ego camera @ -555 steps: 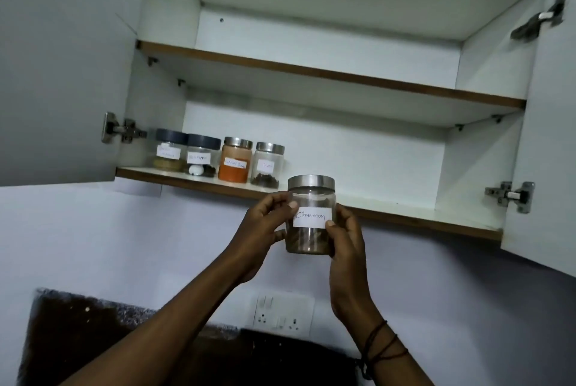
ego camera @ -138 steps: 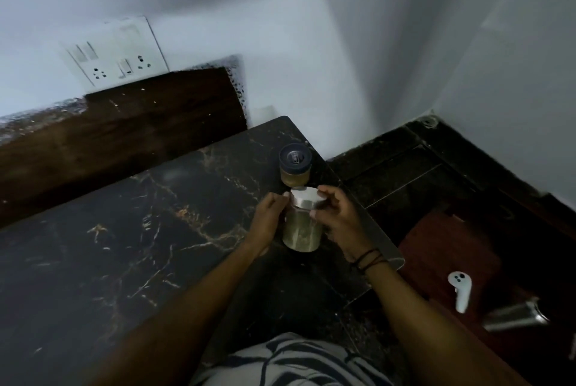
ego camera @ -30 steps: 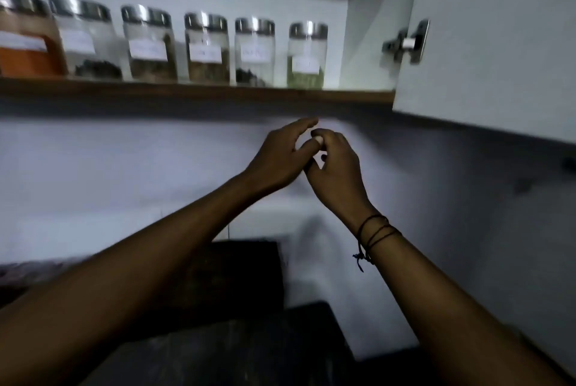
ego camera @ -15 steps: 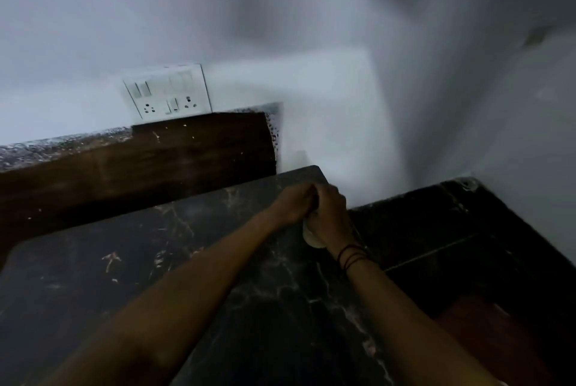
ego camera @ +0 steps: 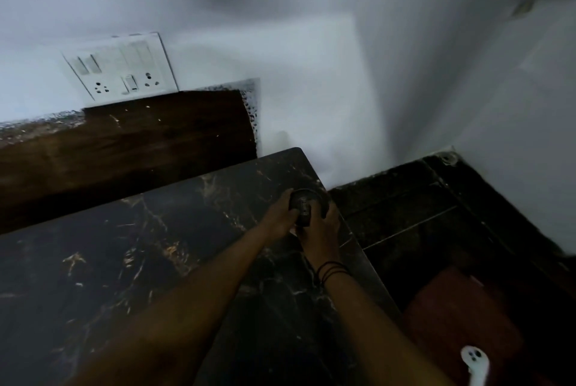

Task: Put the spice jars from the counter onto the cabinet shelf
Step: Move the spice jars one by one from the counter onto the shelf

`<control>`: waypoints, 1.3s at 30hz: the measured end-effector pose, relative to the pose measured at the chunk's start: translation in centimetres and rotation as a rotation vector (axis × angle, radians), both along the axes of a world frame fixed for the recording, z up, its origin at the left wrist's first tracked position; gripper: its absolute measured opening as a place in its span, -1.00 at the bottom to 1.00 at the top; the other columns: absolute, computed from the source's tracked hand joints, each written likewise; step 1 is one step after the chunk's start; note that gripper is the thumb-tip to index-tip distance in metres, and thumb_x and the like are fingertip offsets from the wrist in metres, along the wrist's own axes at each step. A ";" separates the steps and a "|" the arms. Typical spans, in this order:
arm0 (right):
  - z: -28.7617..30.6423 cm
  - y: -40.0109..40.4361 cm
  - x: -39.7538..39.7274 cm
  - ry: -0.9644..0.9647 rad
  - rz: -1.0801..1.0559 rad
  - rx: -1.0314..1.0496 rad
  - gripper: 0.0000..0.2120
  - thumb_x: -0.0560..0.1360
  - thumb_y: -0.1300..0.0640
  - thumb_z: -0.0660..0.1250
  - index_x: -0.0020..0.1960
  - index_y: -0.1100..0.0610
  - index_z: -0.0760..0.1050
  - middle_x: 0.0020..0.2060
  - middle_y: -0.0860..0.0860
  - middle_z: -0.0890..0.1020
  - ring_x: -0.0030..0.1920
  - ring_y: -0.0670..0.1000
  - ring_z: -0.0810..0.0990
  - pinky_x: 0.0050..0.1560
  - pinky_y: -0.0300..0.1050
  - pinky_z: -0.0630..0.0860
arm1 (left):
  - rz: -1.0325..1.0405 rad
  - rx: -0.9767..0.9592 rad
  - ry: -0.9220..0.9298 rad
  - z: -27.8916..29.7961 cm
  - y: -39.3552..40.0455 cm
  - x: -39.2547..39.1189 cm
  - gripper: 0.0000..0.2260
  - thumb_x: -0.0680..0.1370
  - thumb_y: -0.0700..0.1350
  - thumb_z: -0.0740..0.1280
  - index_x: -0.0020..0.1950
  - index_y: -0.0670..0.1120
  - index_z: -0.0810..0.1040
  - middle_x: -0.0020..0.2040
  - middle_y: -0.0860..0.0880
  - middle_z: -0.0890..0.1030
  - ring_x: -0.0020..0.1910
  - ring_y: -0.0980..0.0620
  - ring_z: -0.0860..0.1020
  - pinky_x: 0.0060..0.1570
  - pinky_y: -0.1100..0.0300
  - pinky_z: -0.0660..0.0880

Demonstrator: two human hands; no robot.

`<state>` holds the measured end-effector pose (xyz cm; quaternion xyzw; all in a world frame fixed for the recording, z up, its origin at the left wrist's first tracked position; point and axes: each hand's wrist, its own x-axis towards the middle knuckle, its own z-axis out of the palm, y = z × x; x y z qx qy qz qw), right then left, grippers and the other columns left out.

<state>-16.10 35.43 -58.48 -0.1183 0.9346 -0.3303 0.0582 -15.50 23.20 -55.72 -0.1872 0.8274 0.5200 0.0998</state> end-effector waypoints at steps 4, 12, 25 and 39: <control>0.4 0.1 -0.4 -0.124 -0.036 -0.325 -0.17 0.29 0.03 0.57 0.44 0.08 0.24 0.34 0.14 0.40 0.30 0.14 0.46 0.26 0.08 0.50 | 0.114 0.058 0.049 0.3 -0.2 0.5 -0.66 0.59 -0.20 0.24 0.38 -0.10 0.44 0.26 -0.17 0.57 0.16 -0.07 0.54 0.18 0.12 0.48; 2.6 1.0 0.3 -0.251 -0.155 -0.955 -0.25 0.23 0.15 0.55 0.32 0.04 0.25 0.22 0.05 0.54 0.14 -0.04 0.60 0.00 -0.19 0.59 | 0.324 0.217 0.296 2.4 -2.5 3.6 -0.80 0.67 -0.08 0.22 -0.13 -0.10 0.47 -0.18 -0.15 0.53 -0.18 -0.07 0.49 -0.13 -0.04 0.46; 8.0 -2.3 3.2 -0.585 -0.026 -1.209 -0.76 0.59 0.23 0.20 0.24 0.16 0.48 0.08 0.18 0.65 0.04 0.14 0.65 -0.08 -0.03 0.60 | 0.299 0.702 0.239 6.8 -4.7 8.2 -0.50 0.43 0.18 0.44 0.18 -0.16 0.55 0.01 -0.17 0.68 -0.02 -0.14 0.65 0.03 -0.13 0.60; 28.5 -3.8 1.2 -0.173 0.327 -1.106 -0.60 0.57 0.21 0.21 0.35 -0.09 0.44 0.13 0.06 0.66 0.12 0.10 0.64 -0.05 -0.13 0.59 | 0.223 0.566 0.669 27.8 -6.2 6.8 -0.60 0.54 0.09 0.39 0.25 -0.15 0.54 0.11 -0.20 0.69 0.07 -0.17 0.67 -0.08 0.04 0.60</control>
